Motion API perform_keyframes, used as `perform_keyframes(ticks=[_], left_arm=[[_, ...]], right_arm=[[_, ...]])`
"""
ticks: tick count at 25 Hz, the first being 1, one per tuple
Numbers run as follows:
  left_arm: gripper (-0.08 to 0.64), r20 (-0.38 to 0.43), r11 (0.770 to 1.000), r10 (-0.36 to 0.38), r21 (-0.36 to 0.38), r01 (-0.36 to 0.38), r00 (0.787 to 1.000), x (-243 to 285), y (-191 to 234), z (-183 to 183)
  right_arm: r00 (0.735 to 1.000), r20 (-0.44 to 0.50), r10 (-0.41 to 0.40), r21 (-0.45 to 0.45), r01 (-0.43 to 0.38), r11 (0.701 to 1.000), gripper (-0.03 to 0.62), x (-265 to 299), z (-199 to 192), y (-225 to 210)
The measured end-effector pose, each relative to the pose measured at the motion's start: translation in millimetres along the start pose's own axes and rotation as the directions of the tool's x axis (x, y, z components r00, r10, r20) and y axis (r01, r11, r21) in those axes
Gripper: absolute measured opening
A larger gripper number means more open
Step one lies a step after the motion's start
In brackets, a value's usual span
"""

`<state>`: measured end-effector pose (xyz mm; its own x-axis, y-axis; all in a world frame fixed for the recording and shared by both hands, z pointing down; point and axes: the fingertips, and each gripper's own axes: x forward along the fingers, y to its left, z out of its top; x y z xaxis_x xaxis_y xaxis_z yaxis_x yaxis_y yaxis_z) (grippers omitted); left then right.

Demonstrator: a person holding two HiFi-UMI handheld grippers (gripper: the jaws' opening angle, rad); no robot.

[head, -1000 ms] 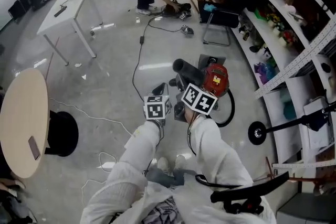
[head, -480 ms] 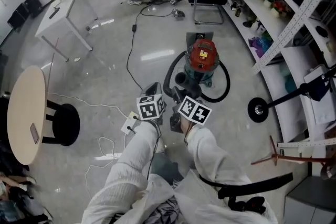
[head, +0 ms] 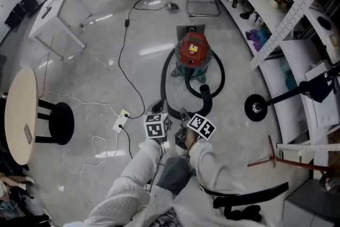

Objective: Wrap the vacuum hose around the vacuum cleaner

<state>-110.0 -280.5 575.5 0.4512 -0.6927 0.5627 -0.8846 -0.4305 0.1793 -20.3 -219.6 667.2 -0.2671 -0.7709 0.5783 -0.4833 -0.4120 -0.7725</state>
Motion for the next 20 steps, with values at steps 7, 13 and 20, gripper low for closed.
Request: perform_keyframes(ticks=[7,13,20], left_arm=[[0.000,0.034,0.996,-0.048,0.072,0.046,0.998,83.2,37.5,-0.5],[0.000,-0.021,0.997,-0.071,-0.014,0.071,0.997,156.3,59.2,-34.5],[0.000,-0.086,0.989,-0.150,-0.023,0.149,0.985,229.8,19.2,-78.9]], right_arm=[[0.999,-0.034,-0.029,0.042,0.030,0.999,0.235,102.5,17.7,-35.2],[0.996,-0.059,-0.070,0.043,0.073,0.996,0.235,161.1,36.9,-80.7],[0.978,-0.048,-0.201,0.146,0.206,0.968,0.235,162.6,83.3,-188.3]])
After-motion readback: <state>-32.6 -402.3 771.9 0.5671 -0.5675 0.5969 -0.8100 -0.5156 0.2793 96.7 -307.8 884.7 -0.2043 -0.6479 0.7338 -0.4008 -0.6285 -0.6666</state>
